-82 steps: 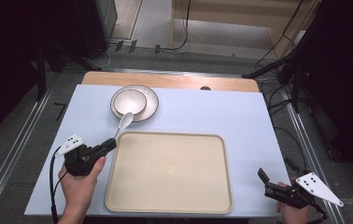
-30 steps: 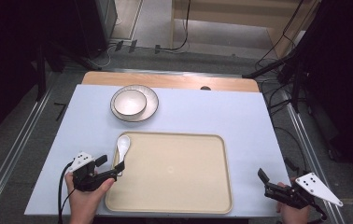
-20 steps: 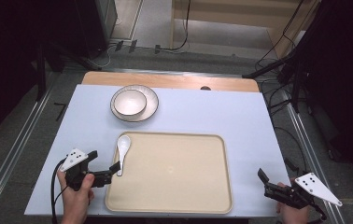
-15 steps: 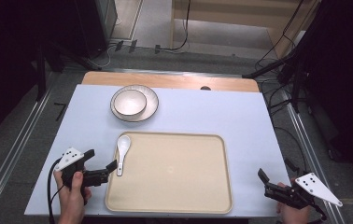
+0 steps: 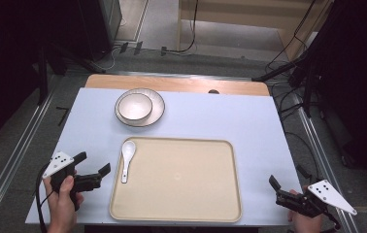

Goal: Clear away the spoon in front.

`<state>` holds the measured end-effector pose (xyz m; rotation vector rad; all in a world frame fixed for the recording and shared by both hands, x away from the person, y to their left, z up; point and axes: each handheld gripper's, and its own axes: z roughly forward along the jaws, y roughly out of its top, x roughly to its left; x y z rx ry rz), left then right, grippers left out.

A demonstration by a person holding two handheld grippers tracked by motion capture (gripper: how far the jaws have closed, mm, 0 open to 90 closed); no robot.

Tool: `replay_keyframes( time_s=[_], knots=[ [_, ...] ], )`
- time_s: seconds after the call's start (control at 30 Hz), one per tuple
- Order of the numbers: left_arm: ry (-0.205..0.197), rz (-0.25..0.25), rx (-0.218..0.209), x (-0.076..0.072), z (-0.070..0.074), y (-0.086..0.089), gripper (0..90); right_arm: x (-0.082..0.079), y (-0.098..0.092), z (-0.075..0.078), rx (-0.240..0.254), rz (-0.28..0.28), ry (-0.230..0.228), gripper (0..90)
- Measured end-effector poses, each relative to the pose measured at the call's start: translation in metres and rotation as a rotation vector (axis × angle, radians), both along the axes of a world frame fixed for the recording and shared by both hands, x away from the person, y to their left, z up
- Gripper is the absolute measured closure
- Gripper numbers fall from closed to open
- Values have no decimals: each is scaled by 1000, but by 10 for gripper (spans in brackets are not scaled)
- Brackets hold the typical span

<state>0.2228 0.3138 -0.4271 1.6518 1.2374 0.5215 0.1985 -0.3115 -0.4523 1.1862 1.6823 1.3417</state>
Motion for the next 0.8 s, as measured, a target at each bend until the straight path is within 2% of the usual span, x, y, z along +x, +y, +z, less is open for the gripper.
replay_keyframes(
  time_s=[0.23,0.43,0.53,0.8],
  knots=[
    [-11,-6,11,-1,0,15,0,-1,-2,1,2,-13,-9,0],
    [-52,18,-1,-4,6,30,0,-1,-3,1,3,-21,-7,0],
    [-52,33,0,-6,6,39,0,-2,-4,1,4,-24,-7,0],
    [-54,37,21,-9,6,47,0,-3,-12,0,16,-44,-8,0]
  ],
)
